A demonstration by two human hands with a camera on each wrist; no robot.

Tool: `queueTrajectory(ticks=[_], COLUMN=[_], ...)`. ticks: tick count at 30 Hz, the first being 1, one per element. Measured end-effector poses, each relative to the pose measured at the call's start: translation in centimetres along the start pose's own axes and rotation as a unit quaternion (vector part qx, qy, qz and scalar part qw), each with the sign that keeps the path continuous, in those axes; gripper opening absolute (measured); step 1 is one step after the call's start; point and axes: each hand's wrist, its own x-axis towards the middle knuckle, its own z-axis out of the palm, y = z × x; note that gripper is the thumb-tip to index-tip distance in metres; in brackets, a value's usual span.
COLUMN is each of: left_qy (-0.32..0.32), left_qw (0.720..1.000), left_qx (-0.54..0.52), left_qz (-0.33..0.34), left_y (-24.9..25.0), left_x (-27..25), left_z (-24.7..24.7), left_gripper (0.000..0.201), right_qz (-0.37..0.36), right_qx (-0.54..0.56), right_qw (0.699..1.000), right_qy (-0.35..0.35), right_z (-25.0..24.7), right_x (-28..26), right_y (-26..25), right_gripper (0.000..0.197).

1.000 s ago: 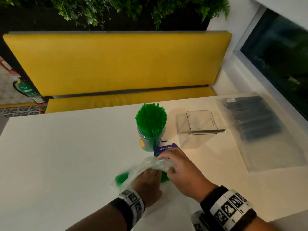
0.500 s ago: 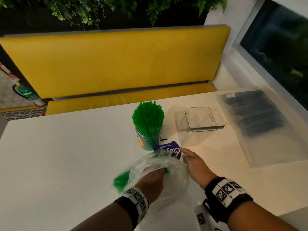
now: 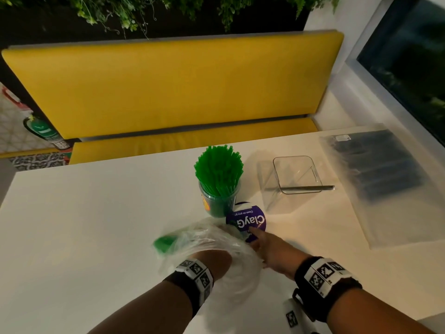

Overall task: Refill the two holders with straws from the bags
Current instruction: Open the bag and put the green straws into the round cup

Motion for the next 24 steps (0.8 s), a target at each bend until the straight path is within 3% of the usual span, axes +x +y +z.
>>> queueTrajectory(ticks=[3, 6, 8, 12, 17, 20, 24], left_qy=[-0.063, -0.062, -0.059, -0.002, 0.076, 0.06, 0.026], left_qw=[0.998, 0.997, 0.997, 0.999, 0.984, 0.99, 0.994], left_qx=[0.0, 0.035, 0.033, -0.014, -0.142, -0.111, -0.06], left_qz=[0.005, 0.028, 0.036, 0.048, 0.079, 0.06, 0.084], left_y=[0.7, 1.7, 2.0, 1.8, 2.2, 2.0, 2.1], left_x=[-0.7, -1.7, -2.2, -2.9, -3.8, -4.0, -4.4], left_z=[-1.1, -1.7, -1.7, -2.2, -3.5, -3.6, -3.2], left_gripper=[0.042, 0.041, 0.041, 0.038, 0.018, 0.025, 0.031], right_qz=[-0.028, -0.025, -0.009, 0.017, -0.02, -0.005, 0.015], right_qx=[-0.035, -0.051, -0.039, 0.103, 0.15, 0.204, 0.208], right_qw=[0.997, 0.996, 0.994, 0.989, 0.982, 0.974, 0.976], right_qy=[0.057, 0.074, 0.099, 0.101, 0.112, 0.098, 0.065], right_z=[-0.4, 0.0, -0.1, -1.0, -1.1, -1.1, -1.3], right_x=[0.0, -0.1, 0.1, -0.4, -1.1, -1.0, -1.5], right_y=[0.2, 0.1, 0.2, 1.1, 1.5, 1.4, 1.3], right_gripper=[0.041, 0.016, 0.015, 0.014, 0.018, 0.033, 0.018])
